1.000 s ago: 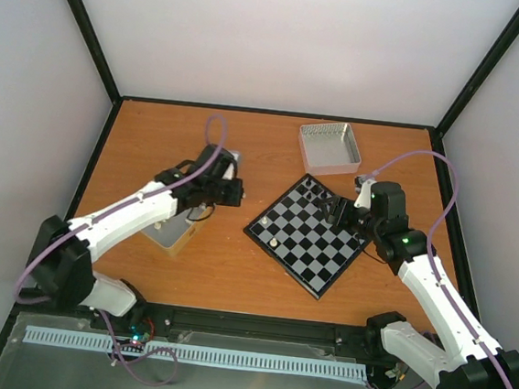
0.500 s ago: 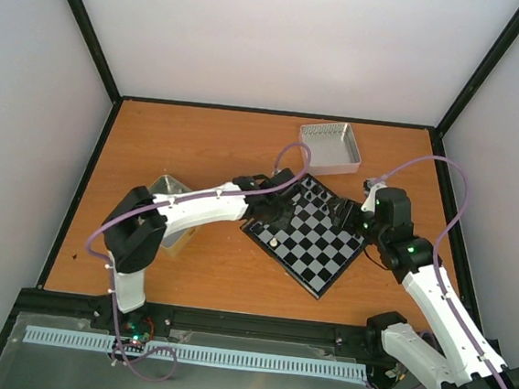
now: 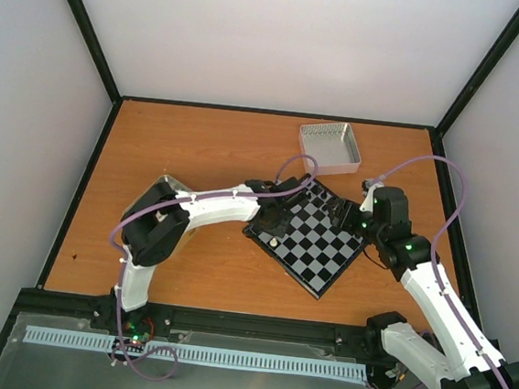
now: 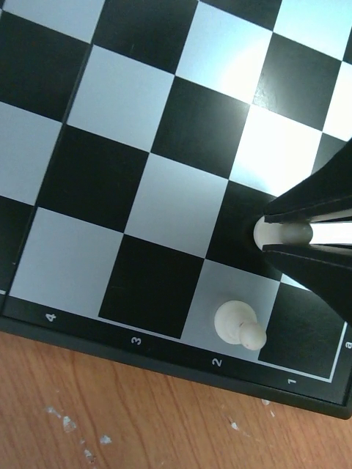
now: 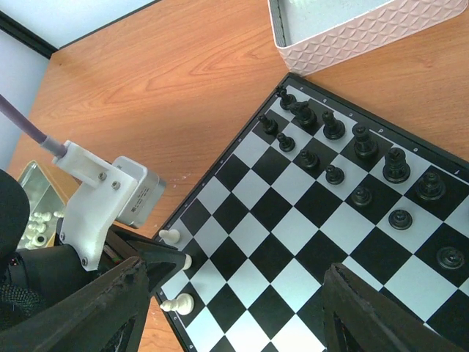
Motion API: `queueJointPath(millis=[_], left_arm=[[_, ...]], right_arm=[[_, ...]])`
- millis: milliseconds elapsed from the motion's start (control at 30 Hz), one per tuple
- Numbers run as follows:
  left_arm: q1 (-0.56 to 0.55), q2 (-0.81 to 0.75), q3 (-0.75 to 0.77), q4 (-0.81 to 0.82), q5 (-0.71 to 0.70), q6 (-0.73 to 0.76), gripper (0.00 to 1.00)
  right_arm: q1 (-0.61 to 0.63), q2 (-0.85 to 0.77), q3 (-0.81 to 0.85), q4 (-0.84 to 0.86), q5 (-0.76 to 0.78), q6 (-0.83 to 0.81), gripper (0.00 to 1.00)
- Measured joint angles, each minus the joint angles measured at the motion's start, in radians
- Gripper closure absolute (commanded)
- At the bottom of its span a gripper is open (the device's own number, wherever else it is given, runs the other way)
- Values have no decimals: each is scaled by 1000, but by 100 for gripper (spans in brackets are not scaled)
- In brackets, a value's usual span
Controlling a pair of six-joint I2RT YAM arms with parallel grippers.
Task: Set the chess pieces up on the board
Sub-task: Place the chess piece on the chessboard.
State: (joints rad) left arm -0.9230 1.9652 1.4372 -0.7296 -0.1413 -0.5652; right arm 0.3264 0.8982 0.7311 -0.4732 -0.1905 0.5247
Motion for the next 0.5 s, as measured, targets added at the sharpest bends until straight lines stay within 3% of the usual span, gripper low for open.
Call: queueJointPath(millis=[233,500], left_arm=[[0,18,9,-5,0,2,92],[0,34,31,-6,-1,10,85]], right_arm=[[0,6,0,3,0,0,35],[0,7,0,5,0,0,35]])
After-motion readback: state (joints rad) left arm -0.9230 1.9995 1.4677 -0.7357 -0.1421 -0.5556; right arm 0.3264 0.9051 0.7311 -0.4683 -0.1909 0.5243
